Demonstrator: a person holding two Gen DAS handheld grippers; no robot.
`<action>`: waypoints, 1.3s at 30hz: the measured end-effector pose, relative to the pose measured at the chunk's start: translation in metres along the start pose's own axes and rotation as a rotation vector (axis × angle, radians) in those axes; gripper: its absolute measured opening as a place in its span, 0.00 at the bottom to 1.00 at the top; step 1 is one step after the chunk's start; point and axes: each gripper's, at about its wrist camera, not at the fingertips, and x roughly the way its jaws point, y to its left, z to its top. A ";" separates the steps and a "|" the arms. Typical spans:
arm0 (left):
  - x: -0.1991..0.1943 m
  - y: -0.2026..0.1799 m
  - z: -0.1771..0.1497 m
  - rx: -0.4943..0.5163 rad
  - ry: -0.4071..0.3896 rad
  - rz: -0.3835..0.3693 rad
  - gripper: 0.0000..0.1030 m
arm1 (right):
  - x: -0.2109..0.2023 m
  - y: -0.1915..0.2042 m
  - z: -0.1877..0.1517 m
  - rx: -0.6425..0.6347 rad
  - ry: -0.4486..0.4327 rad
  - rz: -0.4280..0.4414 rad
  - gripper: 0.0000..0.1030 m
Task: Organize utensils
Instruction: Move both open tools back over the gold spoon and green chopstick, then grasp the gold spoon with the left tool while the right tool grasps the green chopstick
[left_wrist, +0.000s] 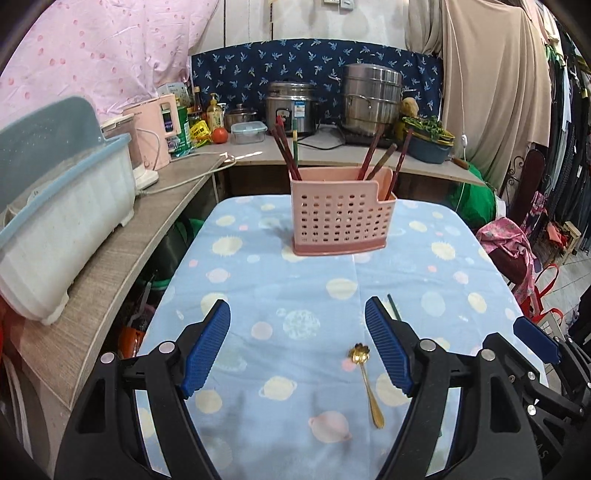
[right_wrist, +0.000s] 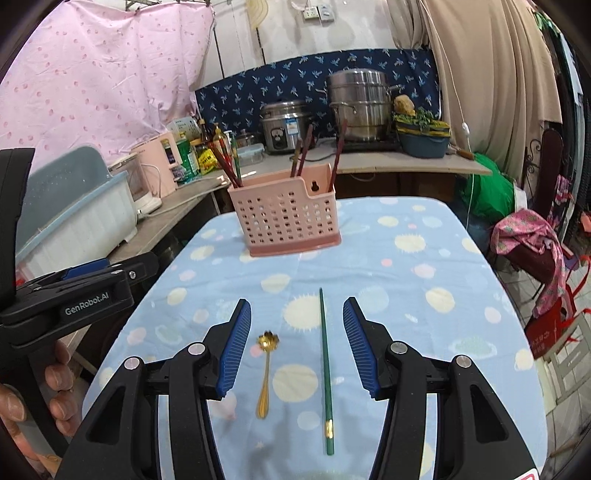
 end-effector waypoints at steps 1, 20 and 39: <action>0.001 0.001 -0.004 -0.001 0.006 0.002 0.70 | 0.001 -0.001 -0.005 0.003 0.009 -0.003 0.49; 0.023 0.000 -0.068 0.024 0.132 0.025 0.70 | 0.032 -0.017 -0.078 0.028 0.184 -0.047 0.48; 0.043 -0.002 -0.105 0.040 0.235 0.019 0.70 | 0.054 -0.021 -0.101 0.034 0.263 -0.063 0.37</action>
